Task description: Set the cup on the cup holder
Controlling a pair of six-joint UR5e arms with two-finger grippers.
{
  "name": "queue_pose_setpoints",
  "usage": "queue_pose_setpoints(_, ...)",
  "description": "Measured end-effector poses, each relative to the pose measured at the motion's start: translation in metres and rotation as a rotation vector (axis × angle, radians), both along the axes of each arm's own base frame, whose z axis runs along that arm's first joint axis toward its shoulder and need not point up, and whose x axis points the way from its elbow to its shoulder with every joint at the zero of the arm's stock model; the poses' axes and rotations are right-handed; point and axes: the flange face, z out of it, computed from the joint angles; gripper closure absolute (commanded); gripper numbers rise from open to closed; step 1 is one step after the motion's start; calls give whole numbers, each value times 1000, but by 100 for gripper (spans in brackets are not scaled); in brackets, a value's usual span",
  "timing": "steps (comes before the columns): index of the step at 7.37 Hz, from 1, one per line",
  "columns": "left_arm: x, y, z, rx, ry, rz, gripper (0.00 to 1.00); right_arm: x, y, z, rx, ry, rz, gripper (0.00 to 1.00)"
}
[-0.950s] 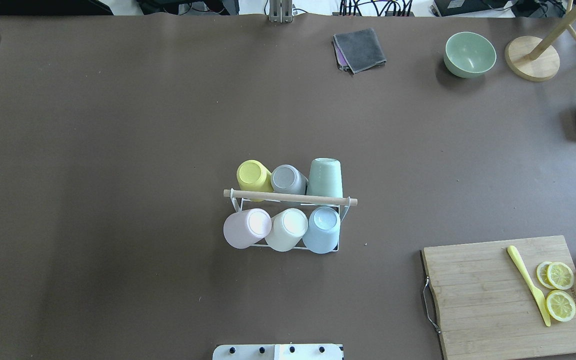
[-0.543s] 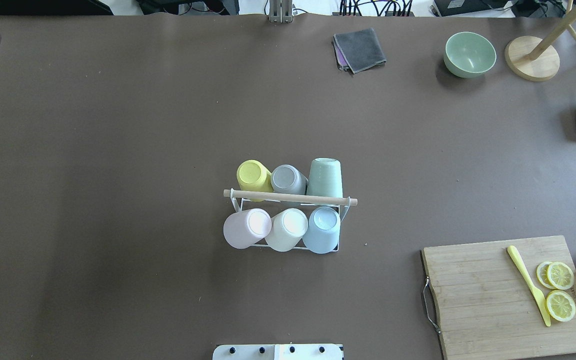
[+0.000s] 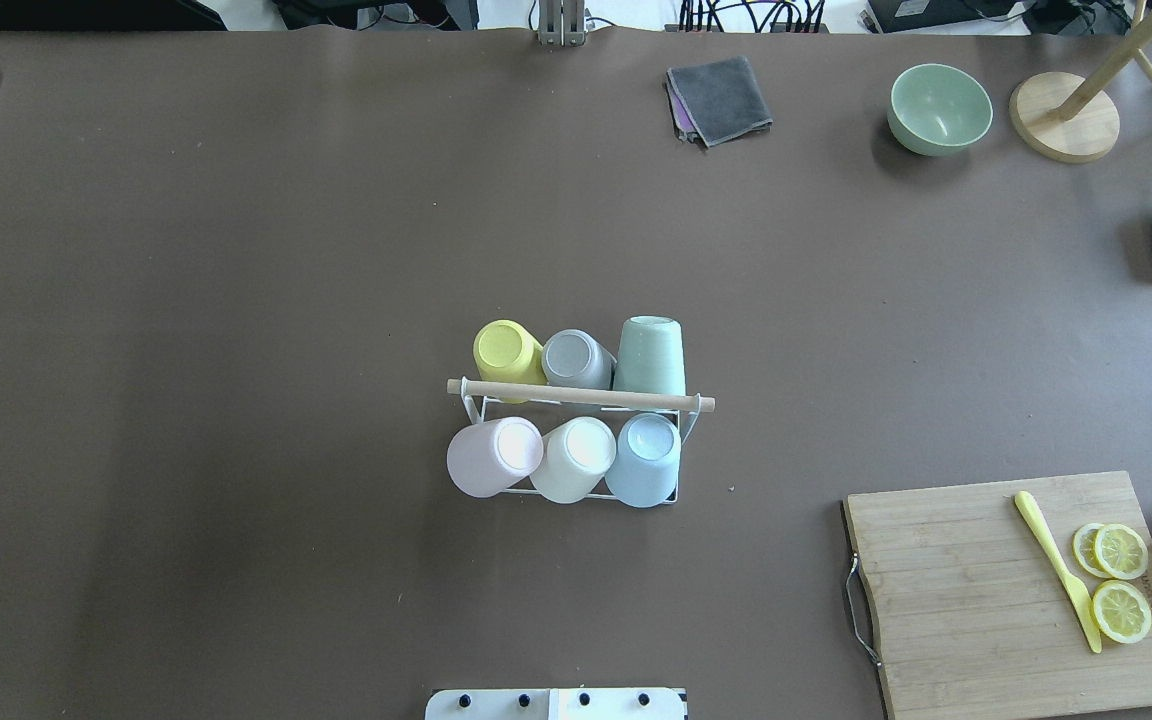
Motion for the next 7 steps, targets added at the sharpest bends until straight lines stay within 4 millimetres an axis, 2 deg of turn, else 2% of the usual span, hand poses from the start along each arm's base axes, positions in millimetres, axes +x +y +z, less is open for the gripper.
queue_pose_setpoints(7,1,0,2,3,1,5,1,0,-1,1,10,2,-11,0)
